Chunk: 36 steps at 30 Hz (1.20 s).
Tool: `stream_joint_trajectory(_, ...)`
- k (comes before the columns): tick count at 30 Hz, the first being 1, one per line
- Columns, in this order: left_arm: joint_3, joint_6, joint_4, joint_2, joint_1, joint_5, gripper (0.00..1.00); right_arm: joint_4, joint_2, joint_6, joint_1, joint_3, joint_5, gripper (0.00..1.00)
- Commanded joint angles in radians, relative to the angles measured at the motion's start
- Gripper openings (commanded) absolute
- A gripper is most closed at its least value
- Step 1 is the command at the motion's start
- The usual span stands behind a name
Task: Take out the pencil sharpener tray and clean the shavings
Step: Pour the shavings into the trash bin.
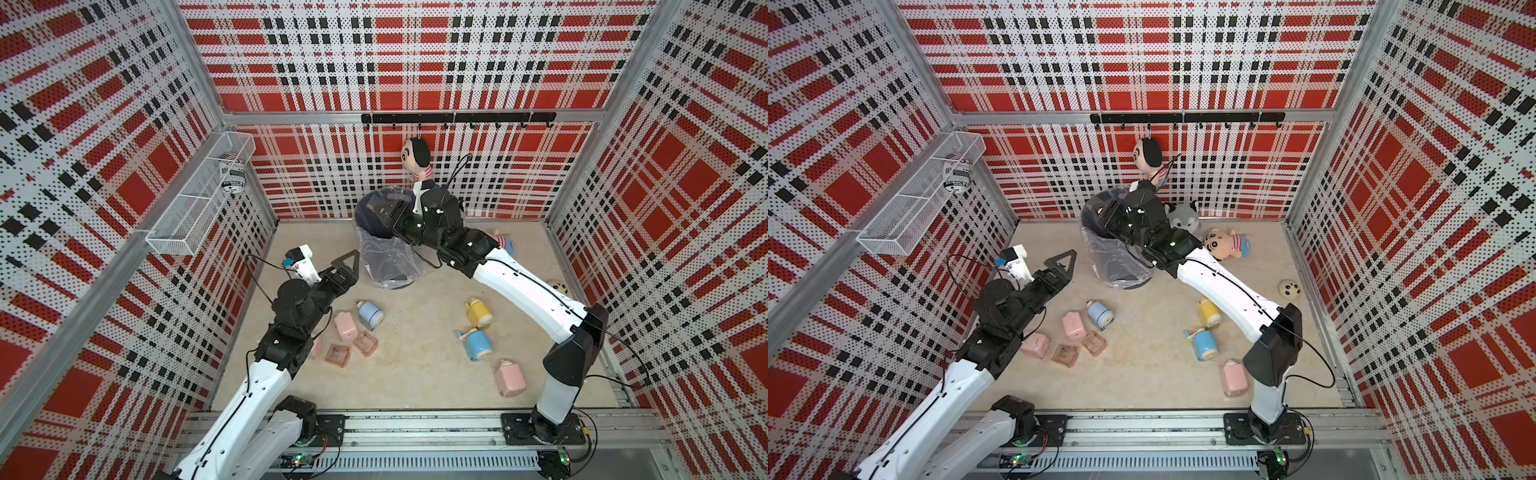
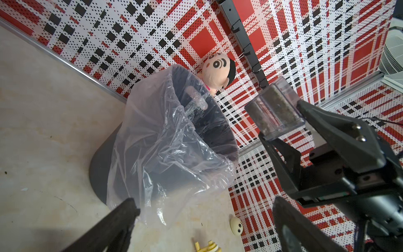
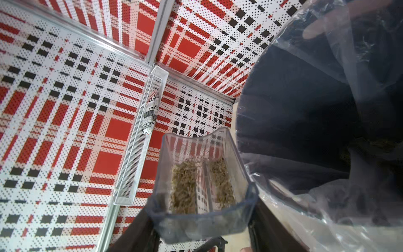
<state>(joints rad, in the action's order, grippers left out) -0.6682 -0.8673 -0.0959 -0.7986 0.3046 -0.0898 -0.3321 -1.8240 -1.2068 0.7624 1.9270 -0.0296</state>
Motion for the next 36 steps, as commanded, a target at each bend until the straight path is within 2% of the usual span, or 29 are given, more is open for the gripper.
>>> stream_joint_trajectory(1,-0.002,0.002,-0.003,0.049,0.004,0.019,0.98,-0.077,-0.039,-0.209,-0.024,0.044,-0.003,0.44)
stream_joint_trajectory(9,-0.011,-0.004,0.031,0.076,0.004,0.052,0.98,-0.192,-0.082,-0.485,-0.038,0.116,0.042,0.45)
stream_joint_trajectory(13,-0.008,-0.008,0.045,0.081,0.004,0.058,0.98,-0.203,-0.077,-0.634,-0.038,0.115,0.063,0.45)
stream_joint_trajectory(19,-0.014,-0.018,0.053,0.087,0.004,0.067,0.98,-0.202,-0.078,-0.788,-0.038,0.131,0.1,0.45)
stream_joint_trajectory(25,-0.011,-0.051,0.03,0.079,0.005,0.066,0.98,-0.132,-0.11,-0.886,-0.041,0.163,0.099,0.46)
stream_joint_trajectory(31,-0.007,-0.052,0.033,0.082,0.007,0.066,0.98,-0.097,-0.13,-0.892,-0.041,0.187,0.079,0.46)
stream_joint_trajectory(36,-0.001,-0.015,0.039,0.068,0.008,0.057,0.98,-0.05,-0.103,-0.904,-0.04,0.096,0.065,0.46)
